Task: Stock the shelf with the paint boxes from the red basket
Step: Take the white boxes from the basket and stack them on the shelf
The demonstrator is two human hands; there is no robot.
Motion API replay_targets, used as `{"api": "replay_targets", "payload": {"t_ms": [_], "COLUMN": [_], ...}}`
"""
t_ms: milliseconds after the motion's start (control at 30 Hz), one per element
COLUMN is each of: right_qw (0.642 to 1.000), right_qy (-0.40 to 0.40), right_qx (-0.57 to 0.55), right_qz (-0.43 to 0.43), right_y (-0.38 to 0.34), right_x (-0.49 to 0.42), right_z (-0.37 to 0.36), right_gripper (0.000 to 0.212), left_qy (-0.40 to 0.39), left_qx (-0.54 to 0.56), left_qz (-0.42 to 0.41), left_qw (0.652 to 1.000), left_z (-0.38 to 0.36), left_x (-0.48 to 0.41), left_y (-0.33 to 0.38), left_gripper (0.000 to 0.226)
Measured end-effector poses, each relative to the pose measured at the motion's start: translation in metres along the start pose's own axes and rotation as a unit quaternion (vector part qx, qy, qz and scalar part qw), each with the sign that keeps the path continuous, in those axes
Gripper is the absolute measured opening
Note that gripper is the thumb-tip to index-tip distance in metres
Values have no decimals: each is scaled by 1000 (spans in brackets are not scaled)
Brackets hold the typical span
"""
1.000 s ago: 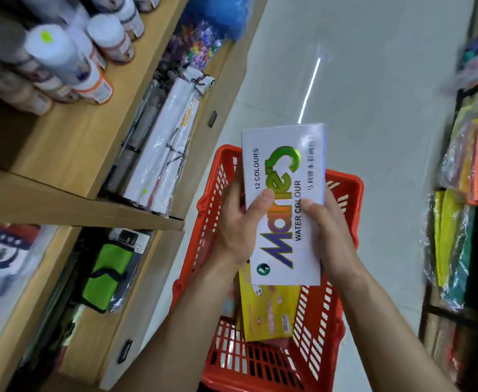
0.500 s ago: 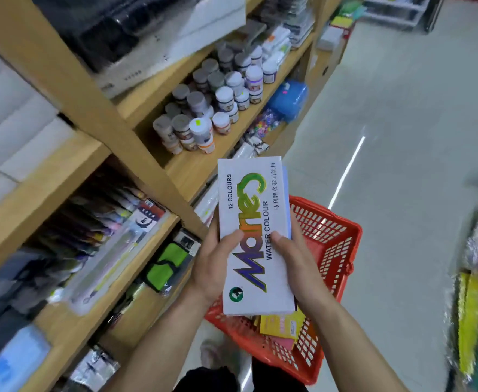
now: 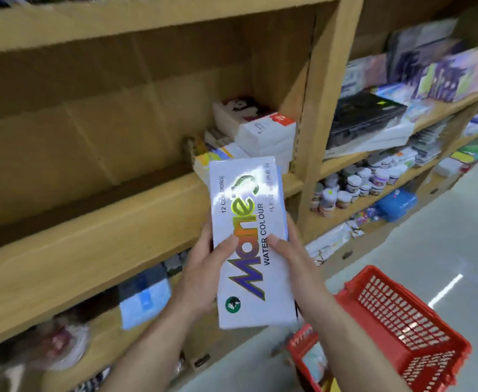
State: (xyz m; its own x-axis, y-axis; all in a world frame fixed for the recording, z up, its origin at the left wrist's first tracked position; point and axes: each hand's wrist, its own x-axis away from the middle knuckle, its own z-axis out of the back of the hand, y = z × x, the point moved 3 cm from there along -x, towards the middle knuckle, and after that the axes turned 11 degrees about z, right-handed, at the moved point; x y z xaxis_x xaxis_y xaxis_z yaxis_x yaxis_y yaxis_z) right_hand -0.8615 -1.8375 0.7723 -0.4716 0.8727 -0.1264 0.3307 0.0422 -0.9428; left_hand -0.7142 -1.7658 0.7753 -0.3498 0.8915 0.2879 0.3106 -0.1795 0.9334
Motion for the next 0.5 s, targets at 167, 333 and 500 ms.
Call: {"api": "replay_targets", "payload": {"t_ms": [167,333,500], "right_qw": [997,986,971], "right_qy": [-51,-100,-118], "right_qx": [45,130,167], "right_qz": [-30,-38,-123], "right_y": [10,27,34], "right_x": [-44,-99,-140], "right_z": [-83,-124,-133], "right_gripper": [29,39,34], "left_qy": [122,165,154], "left_qx": [-13,-17,-34], "left_qz": [-32,-50,12], "left_qw": [992,985,987], "left_z": [82,124,136], "left_x": [-4,-43,-64], "left_y": [37,59,71], "left_gripper": [32,30,26]}}
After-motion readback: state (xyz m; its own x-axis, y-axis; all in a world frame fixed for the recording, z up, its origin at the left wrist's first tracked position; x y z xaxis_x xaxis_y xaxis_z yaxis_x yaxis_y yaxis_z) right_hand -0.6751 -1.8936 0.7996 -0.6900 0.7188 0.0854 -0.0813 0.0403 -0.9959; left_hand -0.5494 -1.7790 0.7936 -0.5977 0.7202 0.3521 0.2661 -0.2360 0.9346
